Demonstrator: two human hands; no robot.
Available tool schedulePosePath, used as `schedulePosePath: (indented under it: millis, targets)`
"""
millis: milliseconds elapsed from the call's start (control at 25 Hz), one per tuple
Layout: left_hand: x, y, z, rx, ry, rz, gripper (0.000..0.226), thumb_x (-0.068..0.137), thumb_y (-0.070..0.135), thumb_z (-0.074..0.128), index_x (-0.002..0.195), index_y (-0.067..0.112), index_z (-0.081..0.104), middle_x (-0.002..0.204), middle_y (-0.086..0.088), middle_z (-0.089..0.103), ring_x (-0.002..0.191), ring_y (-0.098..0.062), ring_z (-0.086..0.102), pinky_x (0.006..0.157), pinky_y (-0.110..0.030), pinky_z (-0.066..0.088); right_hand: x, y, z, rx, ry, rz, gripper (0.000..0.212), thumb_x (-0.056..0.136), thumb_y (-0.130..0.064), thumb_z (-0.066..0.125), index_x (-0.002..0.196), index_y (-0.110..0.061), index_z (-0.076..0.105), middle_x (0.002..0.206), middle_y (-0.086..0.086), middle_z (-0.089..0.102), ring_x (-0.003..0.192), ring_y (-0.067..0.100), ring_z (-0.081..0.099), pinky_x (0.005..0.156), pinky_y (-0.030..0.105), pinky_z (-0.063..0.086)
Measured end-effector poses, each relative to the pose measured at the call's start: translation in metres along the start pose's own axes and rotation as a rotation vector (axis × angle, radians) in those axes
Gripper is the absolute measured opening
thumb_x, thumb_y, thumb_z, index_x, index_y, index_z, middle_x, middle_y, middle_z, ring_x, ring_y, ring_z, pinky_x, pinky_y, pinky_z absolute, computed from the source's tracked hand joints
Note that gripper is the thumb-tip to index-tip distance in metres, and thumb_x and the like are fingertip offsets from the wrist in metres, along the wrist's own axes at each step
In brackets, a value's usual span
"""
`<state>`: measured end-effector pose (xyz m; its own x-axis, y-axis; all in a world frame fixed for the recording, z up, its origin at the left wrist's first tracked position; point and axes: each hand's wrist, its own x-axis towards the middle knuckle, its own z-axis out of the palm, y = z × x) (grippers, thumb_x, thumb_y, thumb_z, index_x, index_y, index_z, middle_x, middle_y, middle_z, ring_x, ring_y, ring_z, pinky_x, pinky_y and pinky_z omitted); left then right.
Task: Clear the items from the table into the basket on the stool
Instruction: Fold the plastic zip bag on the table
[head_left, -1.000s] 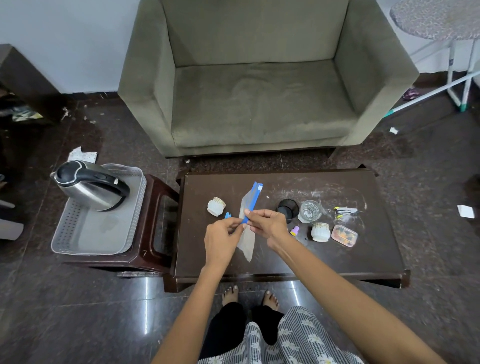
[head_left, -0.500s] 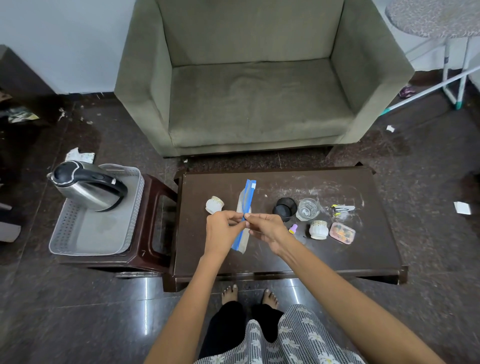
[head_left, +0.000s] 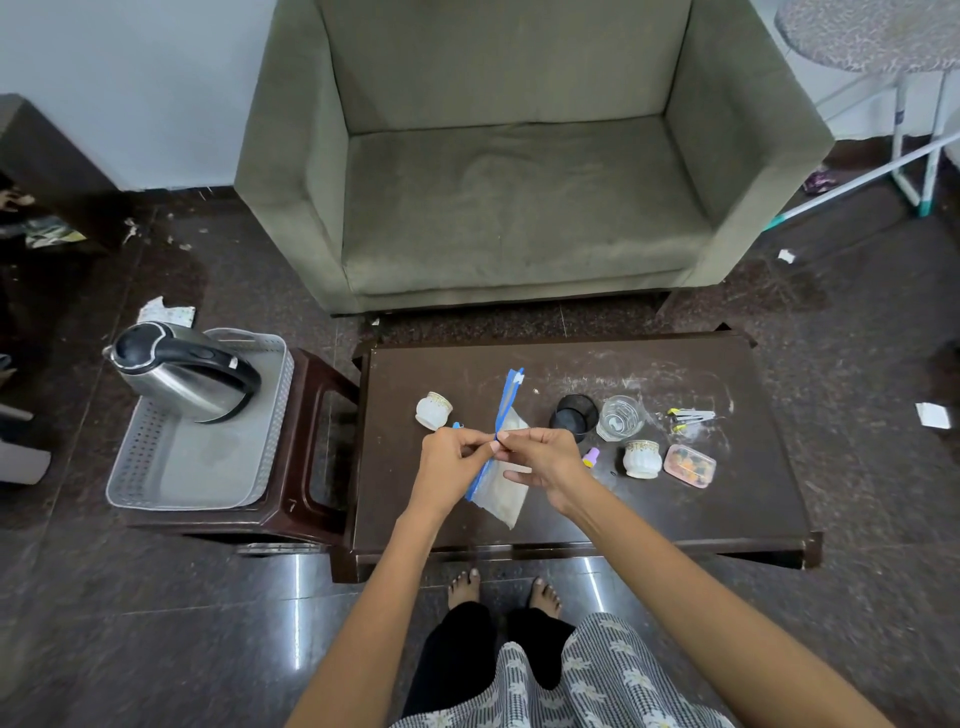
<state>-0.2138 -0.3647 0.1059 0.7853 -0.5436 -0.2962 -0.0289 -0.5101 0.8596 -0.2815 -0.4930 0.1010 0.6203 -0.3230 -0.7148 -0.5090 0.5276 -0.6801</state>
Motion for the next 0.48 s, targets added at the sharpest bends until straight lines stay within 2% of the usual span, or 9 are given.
schedulePosePath:
  millis: [120, 320, 480]
  targets:
    - [0.0003, -0.0046, 0.0039, 0.037, 0.006, 0.002, 0.012, 0.083, 0.014, 0.067, 0.09, 0.018, 0.076, 0.077, -0.002, 0.074, 0.078, -0.023, 0.068, 0.077, -0.039, 0.055, -0.0004, 0.0, 0.0071, -0.101, 0.1, -0.068, 0.015, 0.085, -0.009, 0.065, 0.088, 0.004, 0.07, 0.079, 0.012, 0.073, 0.07, 0.014, 0.072, 0.048, 0.024, 0.054]
    - [-0.0027, -0.0061, 0.0069, 0.052, 0.024, -0.001, 0.012, 0.083, 0.018, 0.068, 0.092, 0.019, 0.076, 0.077, -0.004, 0.073, 0.077, -0.024, 0.065, 0.074, -0.044, 0.054, -0.0006, 0.0008, 0.0108, -0.219, 0.15, -0.156, 0.016, 0.085, -0.002, 0.058, 0.071, -0.003, 0.066, 0.08, 0.016, 0.072, 0.068, 0.019, 0.072, 0.051, 0.027, 0.056]
    - [-0.0076, -0.0032, 0.0053, -0.031, 0.052, -0.018, 0.012, 0.085, 0.016, 0.066, 0.09, 0.015, 0.076, 0.078, 0.0, 0.074, 0.078, -0.021, 0.068, 0.075, -0.042, 0.056, 0.0019, 0.0024, 0.0062, -0.152, 0.06, -0.111, 0.012, 0.087, -0.003, 0.06, 0.086, 0.006, 0.067, 0.082, 0.018, 0.07, 0.077, 0.023, 0.071, 0.051, 0.021, 0.053]
